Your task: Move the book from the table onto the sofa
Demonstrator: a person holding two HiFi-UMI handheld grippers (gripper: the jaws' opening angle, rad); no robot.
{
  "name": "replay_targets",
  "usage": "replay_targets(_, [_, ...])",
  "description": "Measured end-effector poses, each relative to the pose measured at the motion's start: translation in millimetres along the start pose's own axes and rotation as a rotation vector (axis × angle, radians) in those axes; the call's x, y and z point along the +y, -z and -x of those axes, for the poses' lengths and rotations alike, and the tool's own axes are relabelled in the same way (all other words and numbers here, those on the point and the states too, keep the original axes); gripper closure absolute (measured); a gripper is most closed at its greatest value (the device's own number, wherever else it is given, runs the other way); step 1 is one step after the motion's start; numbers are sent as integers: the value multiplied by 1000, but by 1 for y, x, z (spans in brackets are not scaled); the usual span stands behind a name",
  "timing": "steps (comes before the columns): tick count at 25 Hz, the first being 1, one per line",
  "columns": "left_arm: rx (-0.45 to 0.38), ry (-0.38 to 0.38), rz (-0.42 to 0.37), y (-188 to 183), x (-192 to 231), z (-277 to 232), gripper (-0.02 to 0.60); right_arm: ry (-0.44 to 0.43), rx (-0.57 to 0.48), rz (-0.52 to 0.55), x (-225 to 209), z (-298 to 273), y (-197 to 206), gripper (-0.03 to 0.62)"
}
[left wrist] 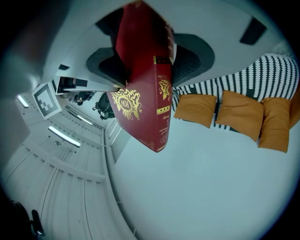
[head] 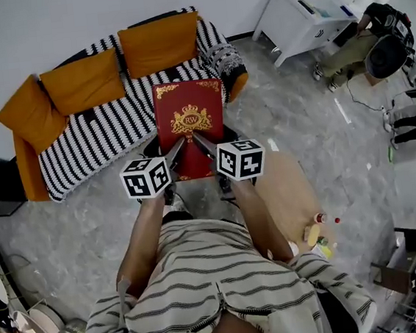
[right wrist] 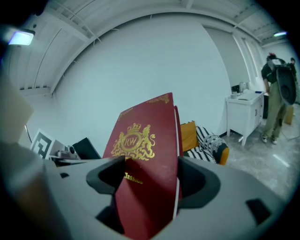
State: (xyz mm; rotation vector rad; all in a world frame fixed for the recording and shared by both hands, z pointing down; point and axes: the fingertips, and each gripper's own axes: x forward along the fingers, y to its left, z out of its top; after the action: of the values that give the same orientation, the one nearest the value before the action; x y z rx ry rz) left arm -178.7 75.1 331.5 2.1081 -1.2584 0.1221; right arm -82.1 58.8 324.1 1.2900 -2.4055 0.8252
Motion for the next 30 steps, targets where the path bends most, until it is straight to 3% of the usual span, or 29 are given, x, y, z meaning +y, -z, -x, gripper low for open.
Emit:
replay_targets(15, [3,-39,70,-49,84,-39,270,-28,63,28,6,-102,-40,243])
replay_targets(30, [-4,-110,108,-108,120,-164,270,-97,108,36,-84,-201,-109,243])
